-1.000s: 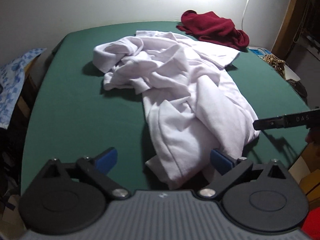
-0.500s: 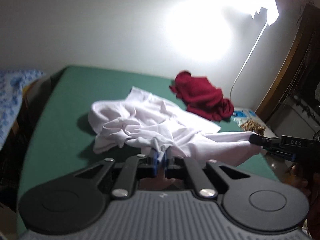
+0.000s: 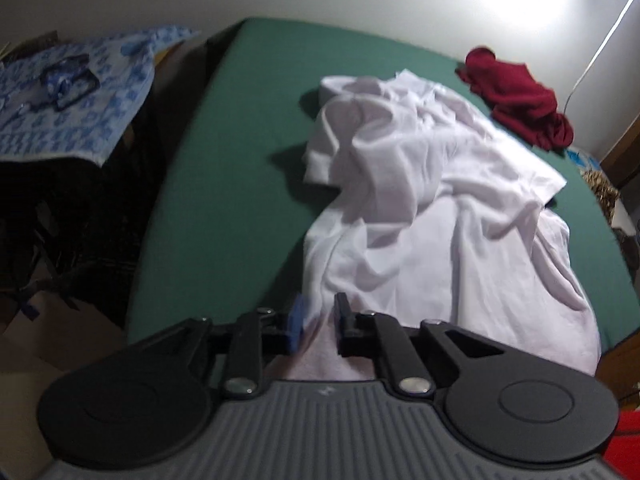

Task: Fold clothes
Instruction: 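Lay the shirt flat on the table and open both grippers, then grasp the white T-shirt hem with the left gripper and lift it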

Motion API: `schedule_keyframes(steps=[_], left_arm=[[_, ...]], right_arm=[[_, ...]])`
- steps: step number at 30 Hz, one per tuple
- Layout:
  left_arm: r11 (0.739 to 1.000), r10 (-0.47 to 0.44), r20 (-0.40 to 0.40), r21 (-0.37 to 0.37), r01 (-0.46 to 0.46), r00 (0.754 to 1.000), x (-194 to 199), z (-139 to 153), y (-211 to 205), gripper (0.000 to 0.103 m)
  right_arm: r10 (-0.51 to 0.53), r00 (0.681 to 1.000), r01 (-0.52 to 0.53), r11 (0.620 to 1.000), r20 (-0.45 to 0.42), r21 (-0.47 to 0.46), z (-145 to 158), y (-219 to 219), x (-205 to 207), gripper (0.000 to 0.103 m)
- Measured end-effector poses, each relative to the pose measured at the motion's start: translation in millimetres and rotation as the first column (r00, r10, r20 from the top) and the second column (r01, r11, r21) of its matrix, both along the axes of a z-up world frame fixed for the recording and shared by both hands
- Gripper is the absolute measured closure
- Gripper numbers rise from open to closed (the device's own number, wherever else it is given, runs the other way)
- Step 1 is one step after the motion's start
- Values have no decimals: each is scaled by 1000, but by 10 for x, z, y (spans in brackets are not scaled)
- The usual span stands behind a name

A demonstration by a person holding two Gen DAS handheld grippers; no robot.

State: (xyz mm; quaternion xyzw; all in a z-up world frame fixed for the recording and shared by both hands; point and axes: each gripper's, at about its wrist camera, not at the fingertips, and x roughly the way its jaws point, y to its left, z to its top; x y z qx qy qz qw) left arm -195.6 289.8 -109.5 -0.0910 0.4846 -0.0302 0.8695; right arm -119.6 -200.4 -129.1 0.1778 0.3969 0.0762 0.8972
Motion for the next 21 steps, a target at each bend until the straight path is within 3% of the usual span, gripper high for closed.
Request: schedule_keyframes(steps=[1, 2, 4, 5, 8, 9, 10, 12, 13, 15, 17, 19, 20, 21], left_arm=[[1000, -14, -8, 17, 14, 1000, -27, -49, -36, 62], [999, -26, -14, 35, 27, 1000, -51, -98, -76, 42], [996, -50, -29, 73, 52, 998, -94, -182, -161, 38], [994, -61, -44, 91, 65, 997, -98, -237, -210, 42], [977, -125, -74, 165, 135, 989, -116, -315, -372, 87], [970, -160, -73, 173, 170, 984, -142, -289, -398, 98], [967, -169, -59, 182, 177, 984, -163, -210, -347, 97], [963, -180, -26, 200, 181, 983, -204, -38, -226, 85], [961, -185, -10, 209, 183, 983, -224, 47, -165, 81], [962, -163, 34, 225, 151, 986, -223, 237, -9, 57], [970, -99, 101, 230, 73, 990, -153, 445, 189, 40], [980, -48, 172, 196, 14, 984, 13, 612, 305, 41], [985, -25, 199, 173, -10, 980, 154, 650, 311, 40], [988, -1, 224, 148, -33, 974, 300, 684, 311, 37]], right_arm=[[27, 999, -28, 1000, -41, -14, -106, 49, -18, 52], [56, 995, -59, 998, -80, -27, -208, 110, -37, 51], [118, 981, -128, 990, -150, -55, -399, 281, -109, 49], [141, 977, -153, 986, -163, -65, -463, 366, -149, 49], [202, 967, -218, 971, -156, -94, -599, 593, -247, 51], [214, 967, -231, 965, -139, -125, -618, 652, -273, 55], [219, 969, -237, 956, -116, -172, -625, 704, -296, 72], [213, 971, -234, 932, -104, -275, -610, 723, -302, 101], [183, 978, -205, 932, -98, -298, -577, 641, -282, 102], [95, 990, -122, 944, -103, -306, -495, 376, -197, 102], [-3, 997, -27, 927, -80, -373, -371, 132, -102, 99], [-31, 999, 19, 915, -22, -402, -184, -21, 39, 87], [-3, 1000, 4, 927, 2, -374, -79, -62, 154, 83], [44, 999, -34, 941, 22, -337, 21, -46, 313, 72]])
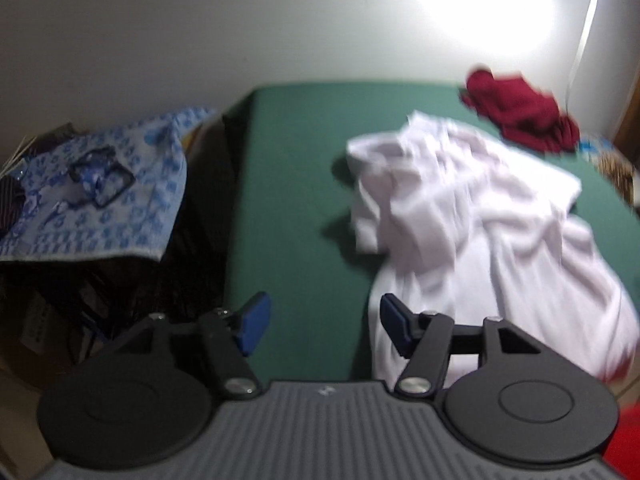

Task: Fold clothes
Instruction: 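Grasp the white T-shirt hem with the left gripper and lift it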

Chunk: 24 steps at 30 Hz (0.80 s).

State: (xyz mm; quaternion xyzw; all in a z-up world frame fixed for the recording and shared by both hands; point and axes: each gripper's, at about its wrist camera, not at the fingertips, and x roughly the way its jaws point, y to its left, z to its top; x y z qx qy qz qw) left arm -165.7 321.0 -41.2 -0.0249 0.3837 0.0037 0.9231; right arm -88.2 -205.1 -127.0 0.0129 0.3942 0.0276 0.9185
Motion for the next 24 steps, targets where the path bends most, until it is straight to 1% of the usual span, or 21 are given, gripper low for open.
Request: schedule_keyframes(steps=[1, 3, 4, 5, 6, 8, 9, 11, 12, 13, 16, 17, 19, 20, 21, 22, 23, 24], left_arm=[[999, 24, 21, -35, -23, 999, 207, -3, -25, 35], [993, 60, 7, -99, -59, 998, 685, -90, -117, 23], [989, 69, -4, -129, -69, 998, 926, -148, -168, 22], [983, 83, -20, -163, -85, 996, 1162, -221, -219, 20], [973, 105, -53, -203, -114, 993, 1412, -310, -260, 15], [944, 161, -146, -266, -195, 976, 1856, -515, -291, 15], [935, 182, -189, -272, -229, 965, 2040, -621, -327, 15], [925, 223, -266, -246, -290, 938, 2311, -805, -374, 15], [919, 243, -304, -231, -319, 921, 2444, -896, -396, 15], [909, 249, -338, -242, -340, 908, 2535, -988, -409, 15], [883, 274, -360, -273, -381, 892, 2673, -1094, -390, 15], [874, 282, -366, -283, -395, 887, 2717, -1127, -383, 12], [889, 271, -347, -268, -372, 898, 2809, -1136, -402, 11], [902, 258, -335, -252, -350, 906, 2848, -1139, -427, 12], [916, 243, -323, -235, -326, 915, 2886, -1143, -454, 18], [931, 220, -304, -218, -293, 927, 2907, -1141, -488, 22], [946, 190, -286, -202, -253, 939, 2918, -1139, -546, 38], [960, 157, -268, -186, -211, 951, 2927, -1137, -607, 55]], right_arm=[[56, 998, -56, 998, 17, 38, 93, 55, 178, 53], [165, 984, -170, 982, 70, 81, 209, 267, 546, 36], [210, 973, -218, 973, 97, 81, 224, 404, 737, 36], [246, 963, -254, 964, 106, 75, 215, 555, 946, 36], [271, 958, -279, 957, 98, 79, 188, 686, 1161, 36], [306, 950, -312, 942, 68, 121, 123, 894, 1586, 36], [319, 947, -323, 933, 50, 159, 93, 971, 1773, 36], [358, 934, -354, 912, 20, 208, 23, 1144, 2152, 36], [381, 925, -374, 903, 10, 211, -13, 1245, 2327, 36], [406, 914, -398, 895, 4, 199, -48, 1355, 2485, 36], [442, 897, -432, 881, -7, 191, -170, 1659, 2940, 36], [444, 896, -433, 879, -11, 203, -220, 1740, 3078, 36], [460, 887, -441, 868, -34, 228, -326, 1898, 3314, 36], [468, 882, -442, 863, -57, 244, -396, 1989, 3419, 36], [473, 878, -441, 861, -77, 253, -464, 2068, 3484, 38], [475, 875, -439, 861, -95, 257, -530, 2137, 3517, 42], [480, 870, -442, 860, -111, 256, -590, 2196, 3530, 46], [489, 865, -455, 858, -109, 236, -616, 2244, 3490, 54]])
